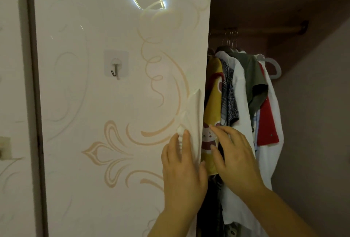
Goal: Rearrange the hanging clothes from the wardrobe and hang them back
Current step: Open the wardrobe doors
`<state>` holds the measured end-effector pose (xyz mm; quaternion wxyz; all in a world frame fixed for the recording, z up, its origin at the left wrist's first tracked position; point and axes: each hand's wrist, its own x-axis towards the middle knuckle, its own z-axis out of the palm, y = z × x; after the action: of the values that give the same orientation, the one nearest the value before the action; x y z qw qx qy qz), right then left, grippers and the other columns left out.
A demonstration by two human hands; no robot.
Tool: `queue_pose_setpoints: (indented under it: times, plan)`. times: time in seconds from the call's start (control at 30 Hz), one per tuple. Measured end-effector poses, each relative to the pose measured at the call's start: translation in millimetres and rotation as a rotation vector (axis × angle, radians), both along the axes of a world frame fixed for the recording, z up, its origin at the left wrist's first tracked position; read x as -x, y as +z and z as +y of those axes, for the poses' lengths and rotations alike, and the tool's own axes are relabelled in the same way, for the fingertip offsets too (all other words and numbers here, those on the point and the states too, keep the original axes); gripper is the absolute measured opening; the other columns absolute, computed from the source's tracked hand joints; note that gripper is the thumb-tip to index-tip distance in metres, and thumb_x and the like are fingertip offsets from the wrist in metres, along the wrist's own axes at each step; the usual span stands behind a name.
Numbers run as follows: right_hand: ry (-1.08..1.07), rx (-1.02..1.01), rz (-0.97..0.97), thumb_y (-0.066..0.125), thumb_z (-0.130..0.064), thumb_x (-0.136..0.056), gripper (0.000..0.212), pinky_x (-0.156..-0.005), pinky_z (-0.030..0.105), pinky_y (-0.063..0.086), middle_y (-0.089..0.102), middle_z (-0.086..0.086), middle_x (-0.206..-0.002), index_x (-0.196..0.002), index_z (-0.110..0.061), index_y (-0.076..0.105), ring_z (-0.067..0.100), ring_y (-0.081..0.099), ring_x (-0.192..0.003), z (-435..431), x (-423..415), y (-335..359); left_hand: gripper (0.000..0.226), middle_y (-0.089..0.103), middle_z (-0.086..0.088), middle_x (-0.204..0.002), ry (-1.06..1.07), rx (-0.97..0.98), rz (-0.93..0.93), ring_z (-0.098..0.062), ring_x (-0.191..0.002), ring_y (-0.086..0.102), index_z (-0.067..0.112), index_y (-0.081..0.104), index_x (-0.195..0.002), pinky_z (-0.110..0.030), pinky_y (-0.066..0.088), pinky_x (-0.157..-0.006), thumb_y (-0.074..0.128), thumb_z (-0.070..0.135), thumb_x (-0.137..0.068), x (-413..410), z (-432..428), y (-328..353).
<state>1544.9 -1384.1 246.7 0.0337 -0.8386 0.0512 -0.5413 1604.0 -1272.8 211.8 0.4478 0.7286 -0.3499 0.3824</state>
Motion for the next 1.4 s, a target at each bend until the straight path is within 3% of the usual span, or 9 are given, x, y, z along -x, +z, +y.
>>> queue_pose_setpoints:
  times: [0.17,0.4,0.53,0.7,0.83,0.9,1.07,1.23,1.4]
  plan:
    - [0.168,-0.099,-0.026,0.047,-0.019,-0.092,0.05,-0.098,0.029,0.031,0.048,0.007,-0.133,-0.139,-0.027,0.033,0.006,0.035,-0.116,-3.1,-11.2,5.7,0.082,0.038,-0.018,-0.138,-0.085,0.03,-0.015,-0.031,-0.121,0.04,0.02,0.02,-0.142,-0.035,0.033,-0.099,0.07,0.015,-0.078,3.3,13.2,2.7]
    - [0.564,-0.205,0.007,0.038,-0.03,-0.09,0.053,-0.11,0.035,0.029,0.029,-0.014,-0.141,-0.134,-0.048,0.014,0.007,0.029,-0.132,8.4,-18.8,28.9,0.068,0.032,0.004,-0.14,-0.031,0.105,-0.045,-0.016,-0.123,0.041,0.033,0.028,-0.139,-0.023,0.036,-0.098,0.061,0.039,-0.08,27.2,47.5,1.0]
    - [0.802,-0.151,0.014,0.035,-0.037,-0.094,0.049,-0.116,0.037,0.024,0.024,-0.002,-0.152,-0.138,-0.038,0.014,0.01,0.024,-0.14,31.2,-15.9,34.1,0.066,0.033,0.008,-0.143,0.03,0.102,-0.074,0.012,-0.126,0.027,0.044,0.028,-0.138,-0.002,0.027,-0.098,0.056,0.052,-0.078,43.6,78.1,0.5]
    - [1.07,-0.089,0.036,0.018,-0.067,-0.09,0.057,-0.116,0.022,0.018,0.016,-0.005,-0.156,-0.144,-0.048,0.011,0.005,0.017,-0.142,78.4,-5.8,36.3,0.075,0.025,0.026,-0.146,0.123,0.132,-0.071,0.002,-0.134,0.028,0.048,0.021,-0.141,-0.039,0.048,-0.097,0.06,0.054,-0.076,72.3,119.7,-1.4]
    - [1.189,-0.032,0.021,0.017,-0.064,-0.092,0.065,-0.117,0.035,0.022,0.014,0.005,-0.156,-0.145,-0.03,0.004,0.011,0.017,-0.143,108.1,-5.3,37.5,0.079,0.019,0.036,-0.144,0.237,0.112,-0.036,0.004,-0.132,0.03,0.052,0.014,-0.14,-0.041,0.047,-0.098,0.058,0.056,-0.075,89.5,147.2,-0.1]
    - [1.281,-0.02,0.034,0.018,-0.061,-0.093,0.067,-0.117,0.037,0.024,0.015,0.008,-0.156,-0.147,-0.024,0.005,0.015,0.018,-0.144,129.7,-4.9,38.5,0.079,0.019,0.027,-0.149,0.359,0.095,-0.092,-0.003,-0.135,0.029,0.046,0.012,-0.142,-0.046,0.045,-0.1,0.055,0.056,-0.077,103.8,162.7,1.3]
    - [1.475,0.009,0.057,0.019,-0.057,-0.094,0.063,-0.11,0.011,0.022,0.012,-0.002,-0.155,-0.147,-0.026,0.005,0.003,0.015,-0.142,187.4,-3.5,38.5,0.059,0.023,-0.007,-0.149,0.782,-0.116,-0.352,-0.025,-0.14,0.02,0.022,0.023,-0.142,-0.054,0.023,-0.109,0.042,0.044,-0.091,121.6,195.3,0.7]
    - [1.539,0.016,0.139,0.024,-0.061,-0.091,0.058,-0.115,0.036,0.027,0.002,-0.007,-0.158,-0.142,-0.045,0.002,0.009,0.01,-0.145,239.5,-2.9,42.0,0.063,0.017,-0.004,-0.151,1.027,-0.191,-0.305,-0.027,-0.141,0.016,0.021,0.013,-0.147,-0.052,0.019,-0.109,0.037,0.041,-0.092,119.9,233.5,-8.5]
    - [1.519,0.021,0.086,0.042,-0.031,-0.094,0.059,-0.115,0.051,0.024,-0.001,-0.023,-0.149,-0.137,-0.05,0.006,0.014,0.006,-0.145,292.0,-16.2,42.8,0.056,0.018,-0.006,-0.15,1.165,-0.211,-0.294,-0.027,-0.14,0.018,0.021,0.013,-0.146,-0.05,0.016,-0.113,0.029,0.041,-0.097,114.9,294.3,-8.3]
